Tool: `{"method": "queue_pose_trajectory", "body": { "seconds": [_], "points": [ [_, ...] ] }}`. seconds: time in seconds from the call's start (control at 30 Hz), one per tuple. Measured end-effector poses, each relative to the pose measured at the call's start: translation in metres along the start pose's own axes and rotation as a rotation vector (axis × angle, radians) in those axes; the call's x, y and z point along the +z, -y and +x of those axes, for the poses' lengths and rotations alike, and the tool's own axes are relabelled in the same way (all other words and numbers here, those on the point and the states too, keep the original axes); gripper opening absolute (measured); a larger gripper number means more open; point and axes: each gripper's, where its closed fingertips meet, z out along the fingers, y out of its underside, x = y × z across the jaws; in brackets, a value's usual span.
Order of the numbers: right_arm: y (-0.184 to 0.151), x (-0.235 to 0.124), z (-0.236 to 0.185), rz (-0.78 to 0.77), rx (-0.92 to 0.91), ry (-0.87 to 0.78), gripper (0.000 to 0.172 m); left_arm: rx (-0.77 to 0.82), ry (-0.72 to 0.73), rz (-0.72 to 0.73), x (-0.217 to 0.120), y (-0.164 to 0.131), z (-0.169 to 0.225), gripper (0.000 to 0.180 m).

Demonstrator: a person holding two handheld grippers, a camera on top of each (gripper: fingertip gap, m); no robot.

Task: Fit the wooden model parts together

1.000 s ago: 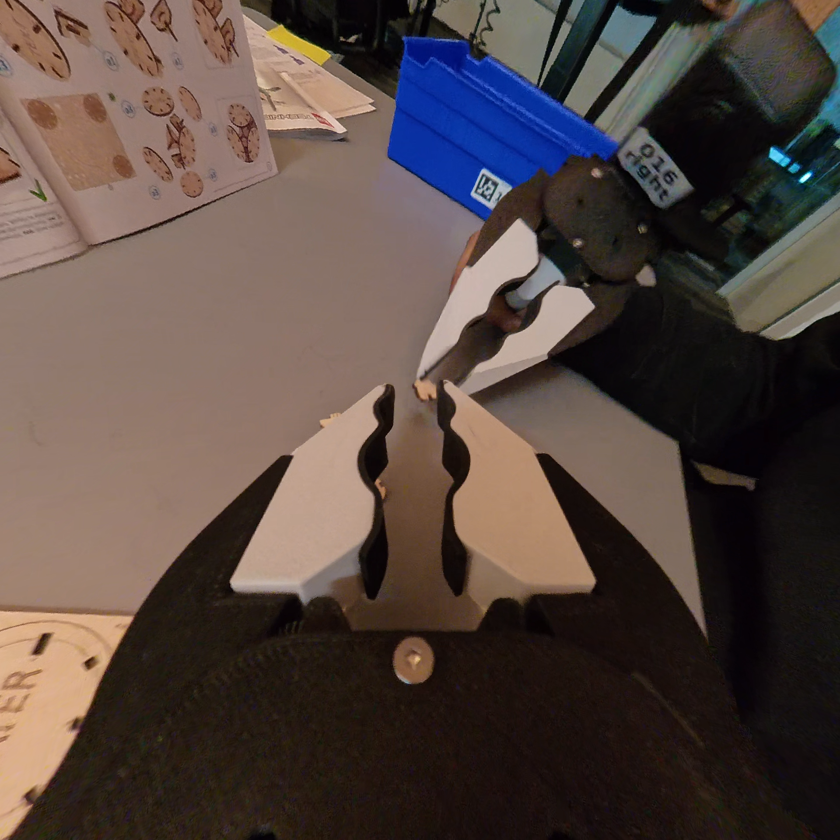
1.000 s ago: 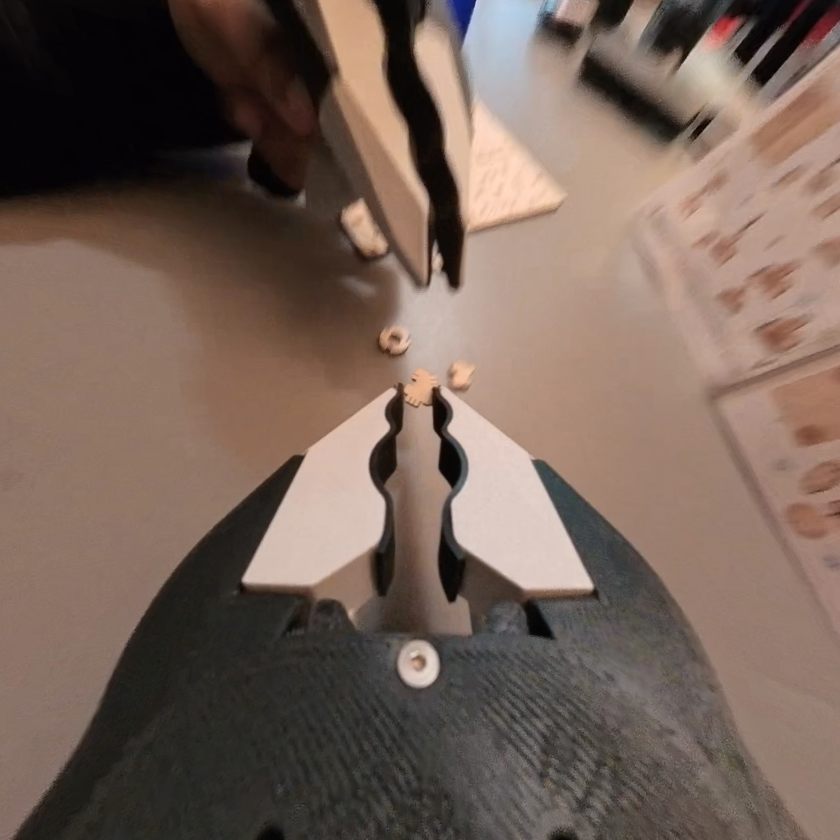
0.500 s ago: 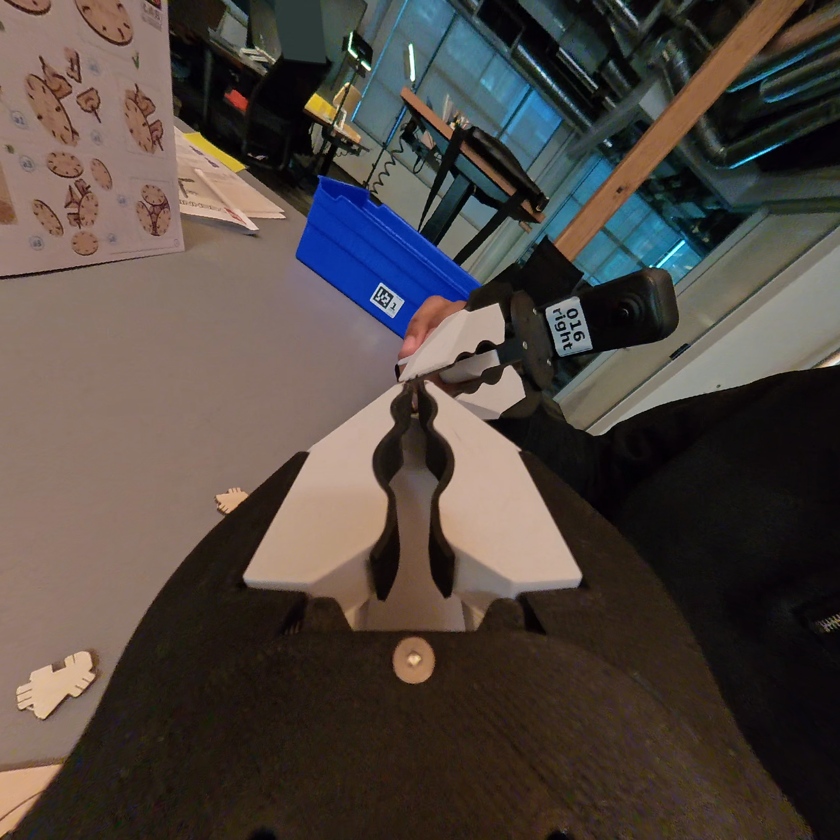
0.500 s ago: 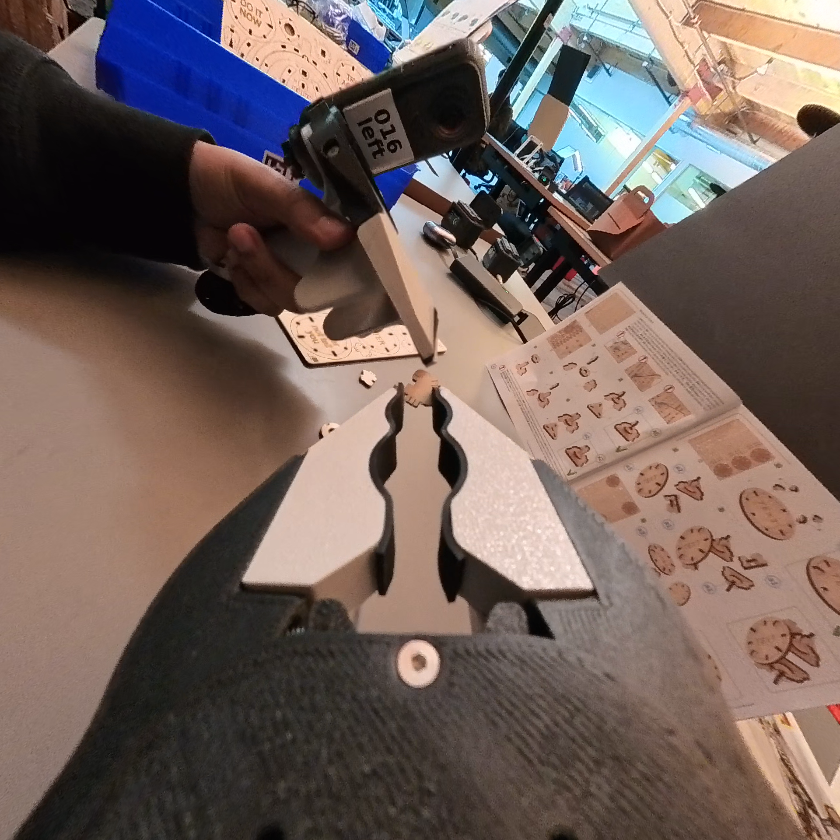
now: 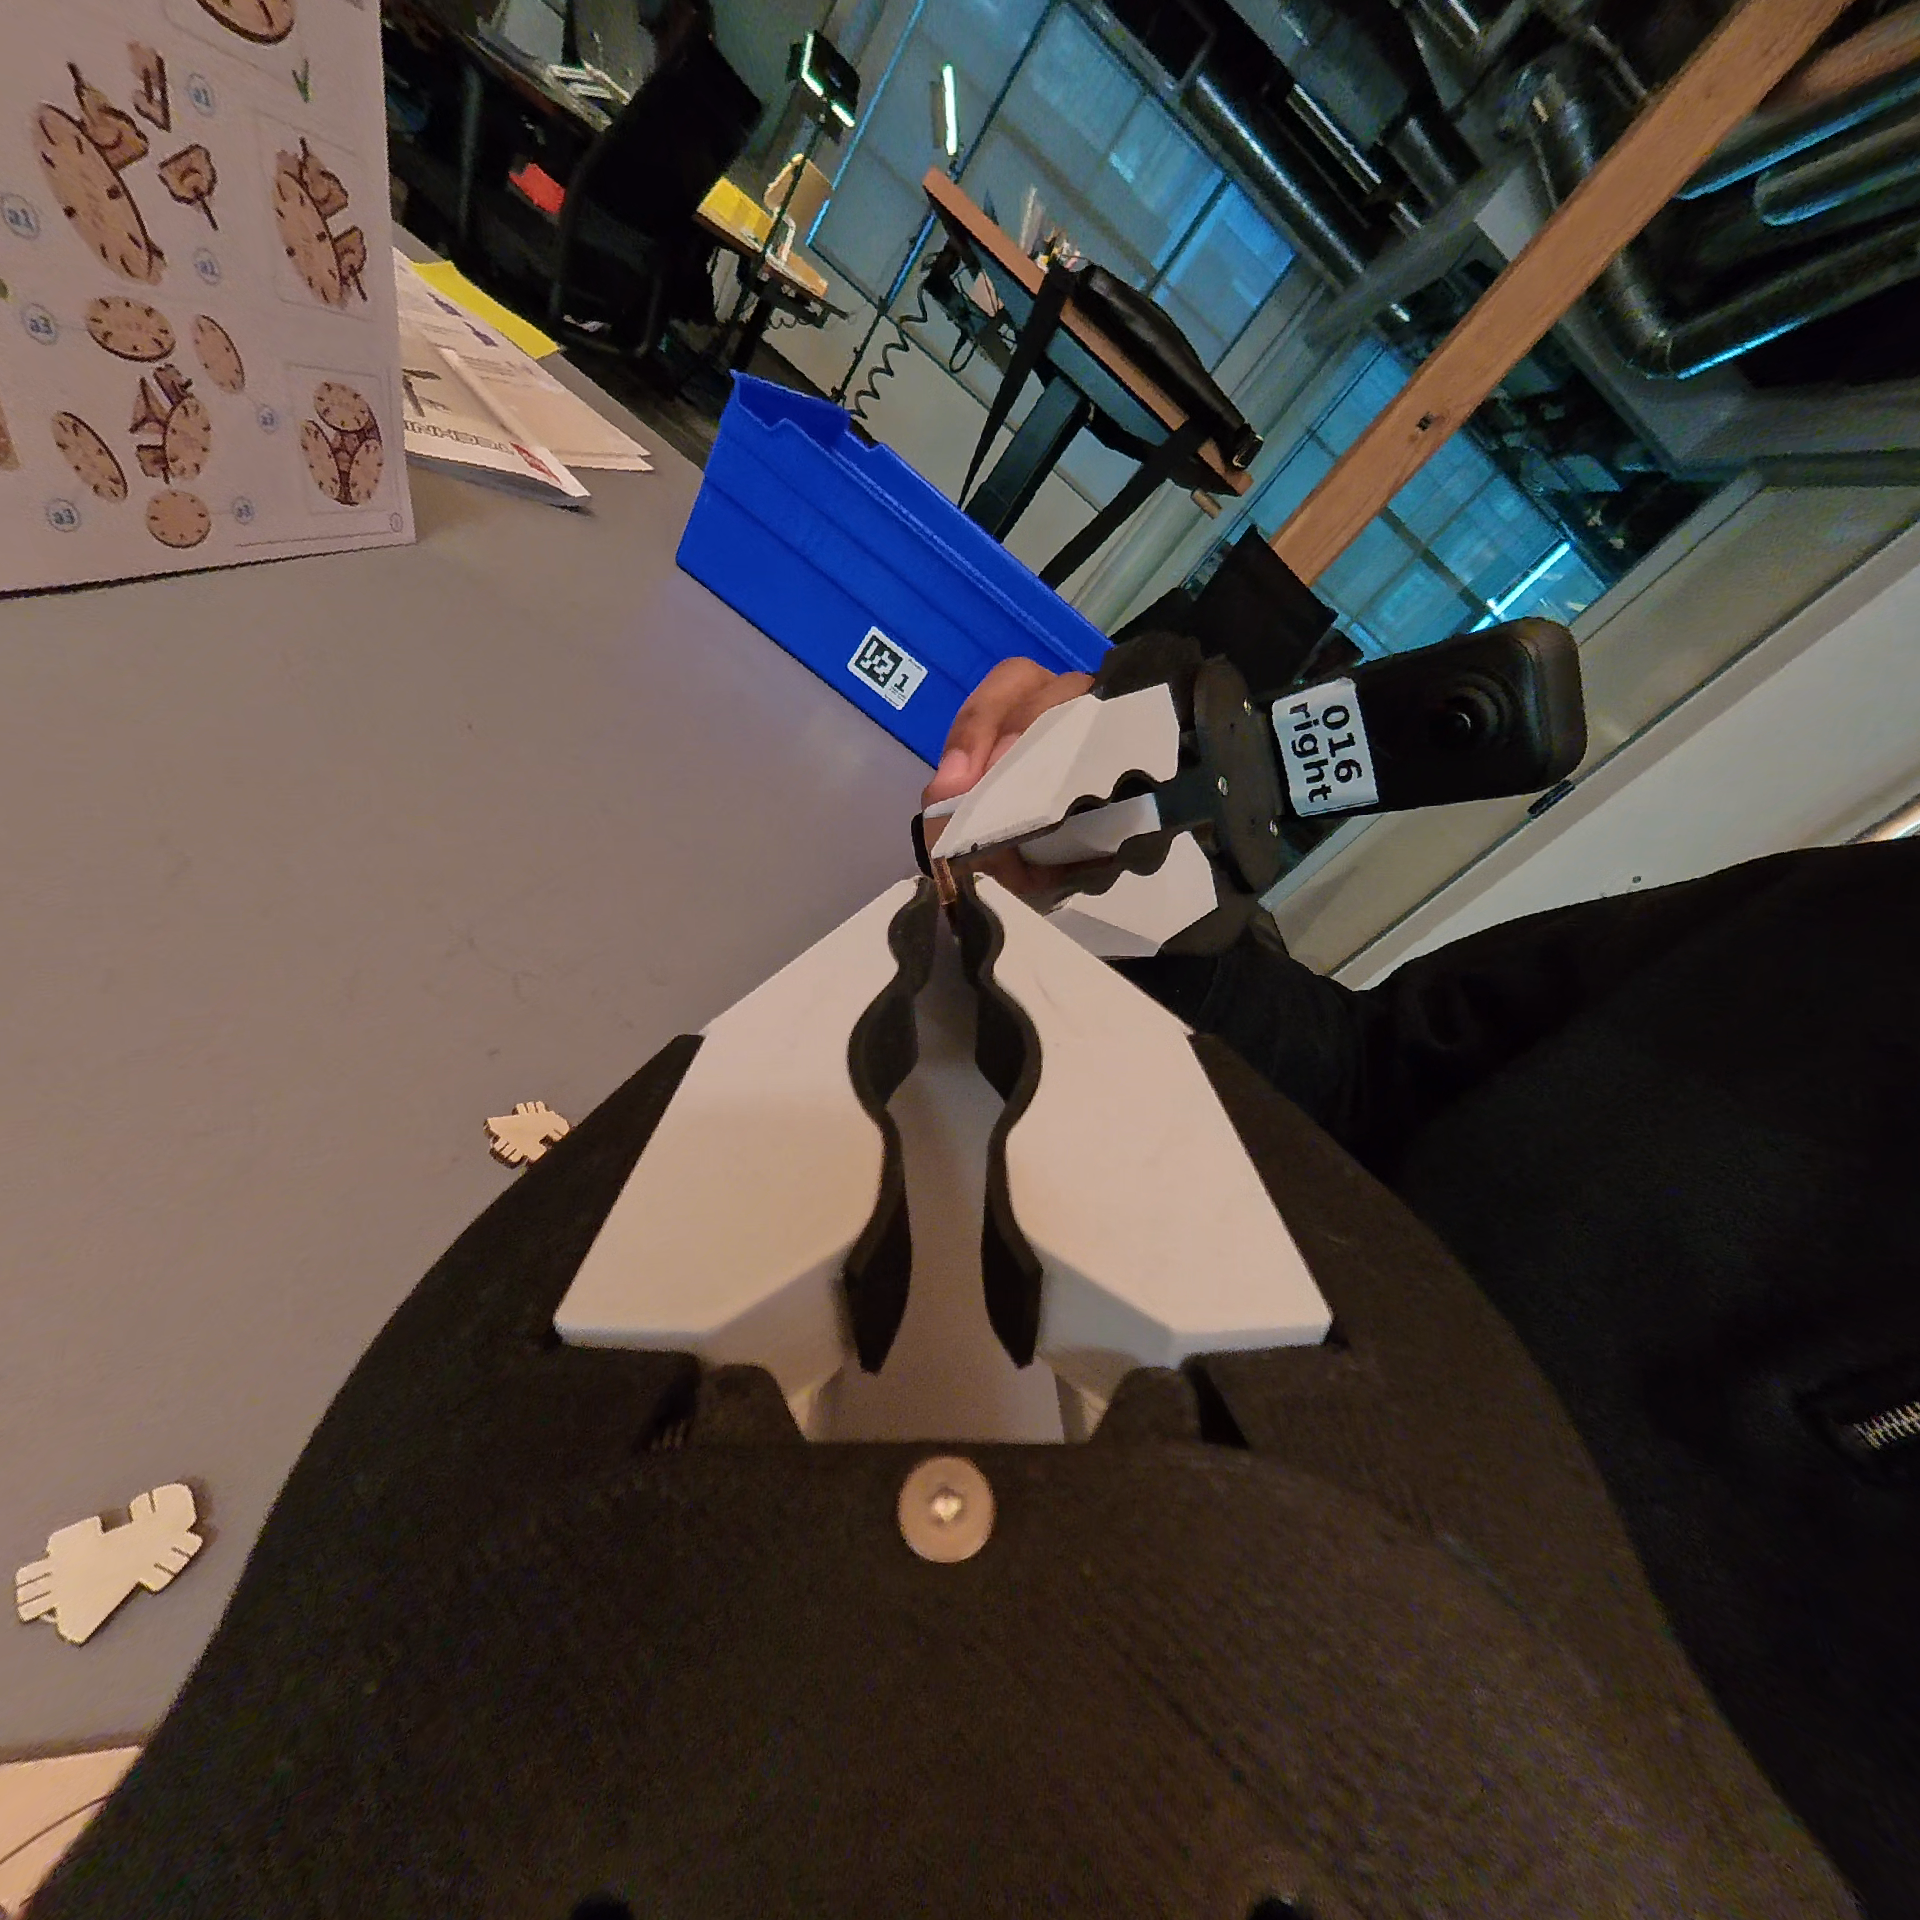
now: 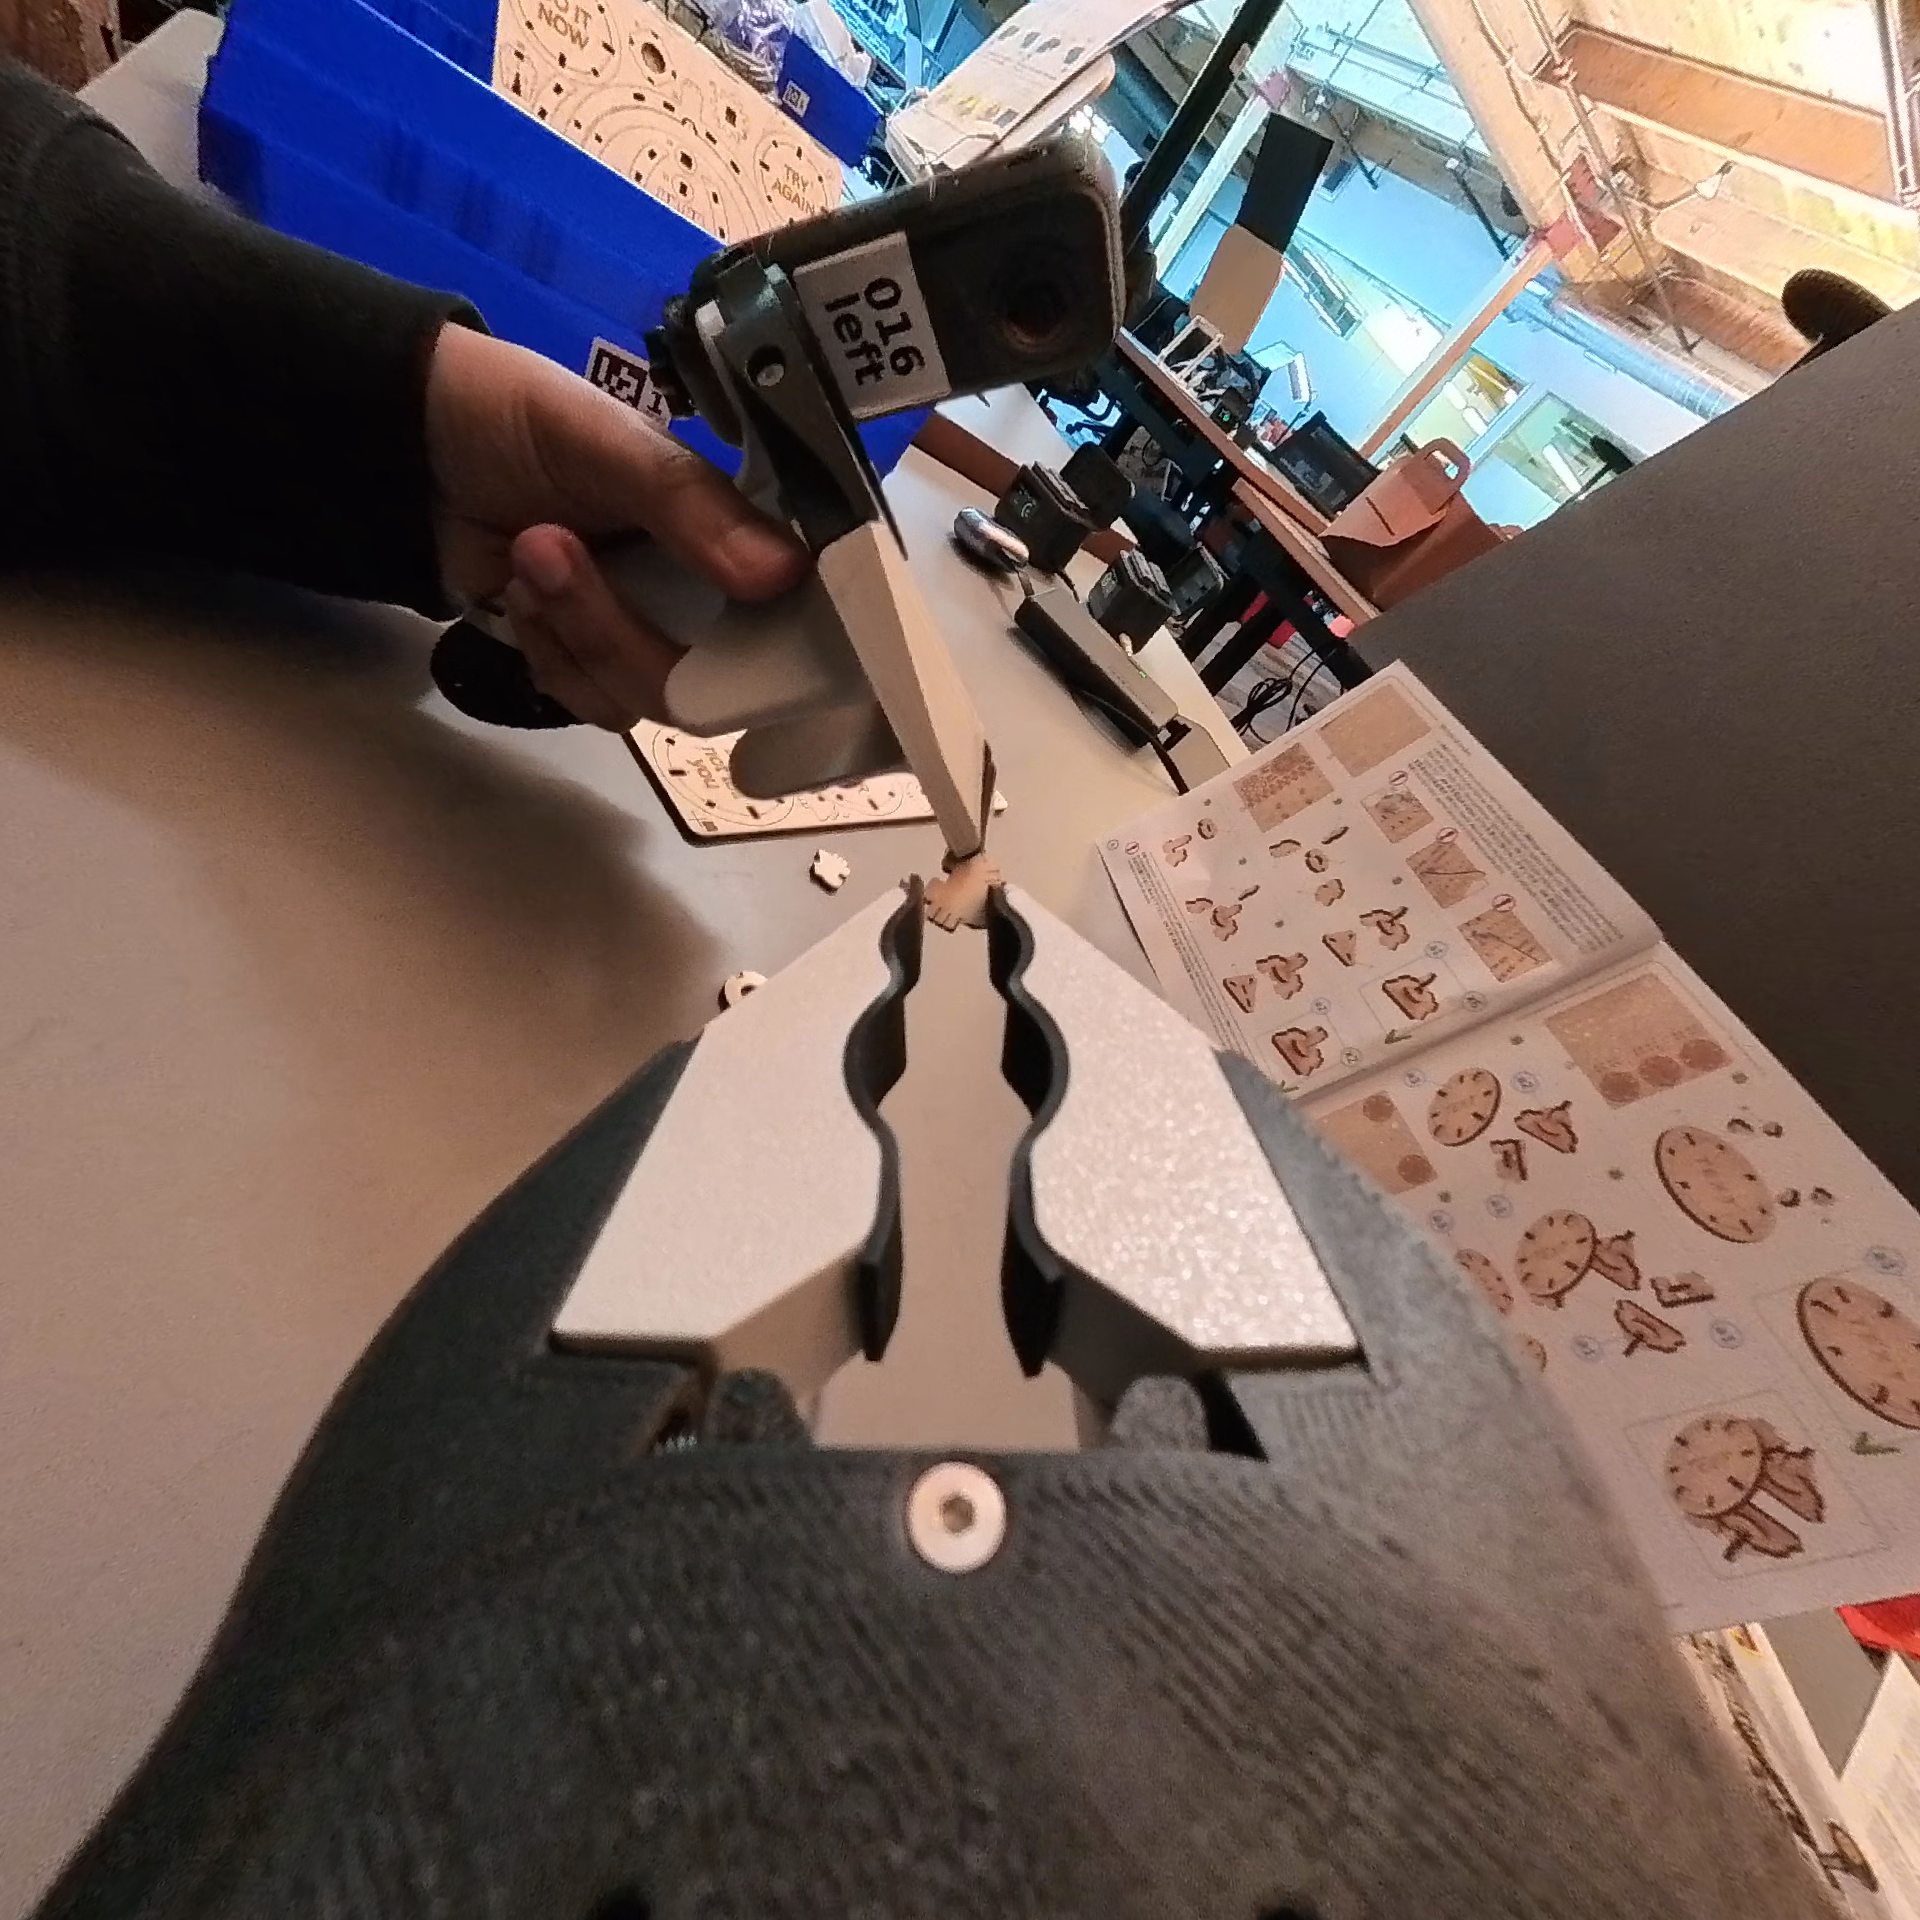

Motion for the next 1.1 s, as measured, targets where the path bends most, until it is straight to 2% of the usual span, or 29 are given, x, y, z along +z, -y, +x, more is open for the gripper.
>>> {"method": "queue_pose_trajectory", "body": {
  "seconds": [0.13,0.23,0.4,0.53,0.63,0.87,0.93,1.1],
  "points": [
    [0.001,0.000,0.000,0.010,0.011,-0.004,0.010,0.012,0.002,0.002,-0.001,0.001,0.001,0.001],
    [-0.004,0.003,0.002,0.003,0.093,0.011,0.015,0.015,0.015,-0.013,-0.001,-0.001,-0.002,0.001],
    [-0.001,-0.001,0.008,0.084,0.350,0.090,0.021,0.053,0.041,-0.034,-0.004,-0.003,-0.004,0.001],
    [0.004,-0.008,0.011,0.162,0.612,0.228,0.019,0.112,0.039,-0.069,-0.004,-0.008,-0.001,0.001],
    [0.007,-0.011,0.007,0.194,0.732,0.331,0.016,0.142,0.021,-0.090,-0.002,-0.012,0.005,0.001],
    [-0.003,-0.004,-0.017,0.097,0.712,0.427,0.012,0.167,0.009,-0.114,0.000,-0.016,0.008,0.001],
    [-0.005,-0.002,-0.023,0.073,0.701,0.453,0.004,0.167,-0.002,-0.117,-0.001,-0.017,0.010,0.001],
    [-0.004,-0.003,-0.019,0.088,0.713,0.446,0.000,0.183,0.024,-0.110,-0.006,-0.014,0.006,0.005]
  ]
}}
